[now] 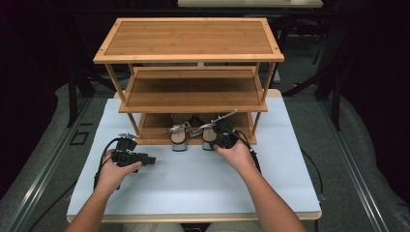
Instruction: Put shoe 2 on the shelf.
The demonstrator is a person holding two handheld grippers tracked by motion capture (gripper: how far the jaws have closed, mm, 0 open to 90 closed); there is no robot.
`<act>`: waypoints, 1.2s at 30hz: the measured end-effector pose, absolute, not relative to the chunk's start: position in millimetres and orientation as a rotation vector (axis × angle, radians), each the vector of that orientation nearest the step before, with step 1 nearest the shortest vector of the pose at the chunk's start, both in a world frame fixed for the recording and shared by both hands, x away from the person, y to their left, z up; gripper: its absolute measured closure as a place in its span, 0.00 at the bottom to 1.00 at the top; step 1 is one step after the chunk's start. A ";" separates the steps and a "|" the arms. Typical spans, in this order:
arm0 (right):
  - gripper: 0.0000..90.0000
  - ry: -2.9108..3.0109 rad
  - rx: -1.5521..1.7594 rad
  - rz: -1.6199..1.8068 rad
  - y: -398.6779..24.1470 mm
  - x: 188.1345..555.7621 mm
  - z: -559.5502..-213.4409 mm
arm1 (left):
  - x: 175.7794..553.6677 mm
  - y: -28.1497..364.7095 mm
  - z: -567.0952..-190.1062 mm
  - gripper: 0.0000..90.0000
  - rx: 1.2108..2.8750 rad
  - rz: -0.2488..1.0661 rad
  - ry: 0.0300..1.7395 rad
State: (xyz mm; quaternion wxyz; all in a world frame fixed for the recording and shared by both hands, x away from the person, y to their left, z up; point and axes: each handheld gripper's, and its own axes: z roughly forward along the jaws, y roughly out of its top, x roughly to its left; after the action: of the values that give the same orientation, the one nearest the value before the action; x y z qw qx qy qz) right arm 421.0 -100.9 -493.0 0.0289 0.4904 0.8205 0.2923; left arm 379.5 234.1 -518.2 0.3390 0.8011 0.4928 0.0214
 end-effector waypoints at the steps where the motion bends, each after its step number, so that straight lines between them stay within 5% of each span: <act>1: 1.00 2.530 1.509 0.888 -100.5 420.7 -494.9 | 379.8 233.3 -518.2 0.58 2.089 0.055 1.282; 21: 0.92 2.468 1.507 0.941 -124.3 410.4 -493.2 | 400.3 196.4 -518.8 0.61 2.121 0.076 1.234; 36: 0.69 2.448 1.510 1.015 -122.8 418.8 -505.6 | 421.9 155.3 -518.9 0.56 2.137 0.169 1.234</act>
State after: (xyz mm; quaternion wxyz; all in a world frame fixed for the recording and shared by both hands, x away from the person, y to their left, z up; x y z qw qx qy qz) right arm 418.8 -122.8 -505.6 0.0457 0.4946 0.8018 0.3323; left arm 421.9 155.3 -518.9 0.3279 0.8162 0.4713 0.0646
